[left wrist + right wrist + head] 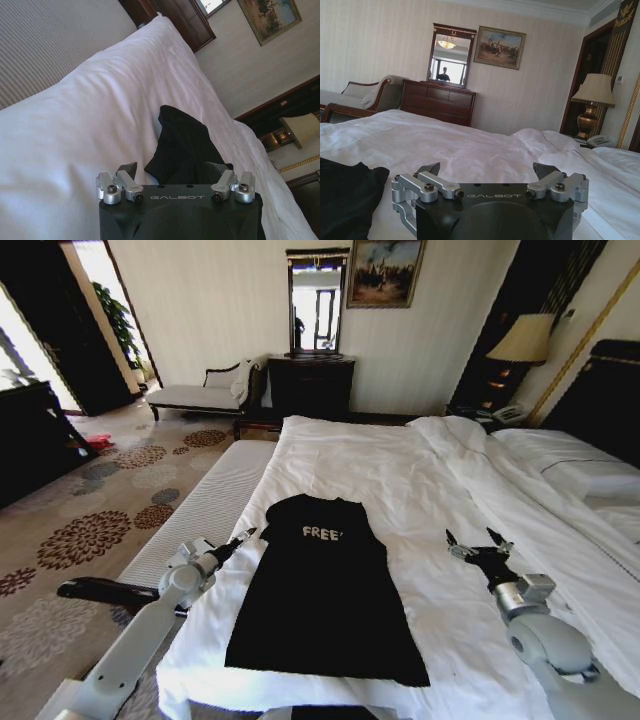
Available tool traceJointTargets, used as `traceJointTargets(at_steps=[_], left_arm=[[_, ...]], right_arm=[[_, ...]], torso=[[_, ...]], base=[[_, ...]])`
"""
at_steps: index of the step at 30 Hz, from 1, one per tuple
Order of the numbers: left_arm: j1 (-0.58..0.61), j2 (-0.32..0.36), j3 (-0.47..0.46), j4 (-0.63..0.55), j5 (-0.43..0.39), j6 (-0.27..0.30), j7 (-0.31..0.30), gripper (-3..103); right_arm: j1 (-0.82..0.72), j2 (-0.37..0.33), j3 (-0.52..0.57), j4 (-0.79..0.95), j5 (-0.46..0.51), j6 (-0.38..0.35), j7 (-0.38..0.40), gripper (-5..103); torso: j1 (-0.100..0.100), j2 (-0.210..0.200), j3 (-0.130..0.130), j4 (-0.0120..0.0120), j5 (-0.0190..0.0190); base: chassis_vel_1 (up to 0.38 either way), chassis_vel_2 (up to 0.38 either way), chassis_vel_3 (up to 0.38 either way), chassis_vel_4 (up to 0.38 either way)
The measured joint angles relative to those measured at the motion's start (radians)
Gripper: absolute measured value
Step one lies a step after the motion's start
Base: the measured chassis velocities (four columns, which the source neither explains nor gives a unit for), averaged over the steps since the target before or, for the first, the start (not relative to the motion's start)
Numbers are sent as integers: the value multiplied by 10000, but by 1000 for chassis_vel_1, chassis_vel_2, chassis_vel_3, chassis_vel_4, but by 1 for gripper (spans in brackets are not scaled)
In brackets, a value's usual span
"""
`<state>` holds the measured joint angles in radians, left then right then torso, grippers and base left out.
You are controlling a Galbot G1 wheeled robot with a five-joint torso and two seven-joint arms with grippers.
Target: Fold the clothes on the bed.
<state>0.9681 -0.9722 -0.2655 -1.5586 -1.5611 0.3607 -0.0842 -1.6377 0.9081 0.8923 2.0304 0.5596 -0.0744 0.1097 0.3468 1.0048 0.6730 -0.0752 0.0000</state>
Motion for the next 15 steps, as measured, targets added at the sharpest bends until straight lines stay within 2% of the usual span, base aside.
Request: traceJointTargets(at_steps=[2,3,6,9,15], left_arm=[[-9,-39,3,29,-13,12,2,78],[-40,-205,1,130,-43,38,29,68],[-41,-342,-21,196,-48,62,53,62],[-42,-630,-148,422,-53,107,75,46],[-42,-918,-299,703,129,116,19,43]], right_arm=[[-19,-2,15,6,1,-1,-1,100],[-103,-13,66,30,23,-14,-7,100],[-153,-28,106,59,46,-25,-8,100],[-237,-61,179,123,93,-52,-16,100],[-261,-78,190,123,98,-56,-23,100]], torso=[[0,0,0,-1,-1],[0,0,0,-2,1],[0,0,0,-2,1],[0,0,0,1,1],[-1,0,-1,-1,1]], base=[[0,0,0,0],[0,0,0,0],[0,0,0,0],[0,0,0,0],[0,0,0,0]])
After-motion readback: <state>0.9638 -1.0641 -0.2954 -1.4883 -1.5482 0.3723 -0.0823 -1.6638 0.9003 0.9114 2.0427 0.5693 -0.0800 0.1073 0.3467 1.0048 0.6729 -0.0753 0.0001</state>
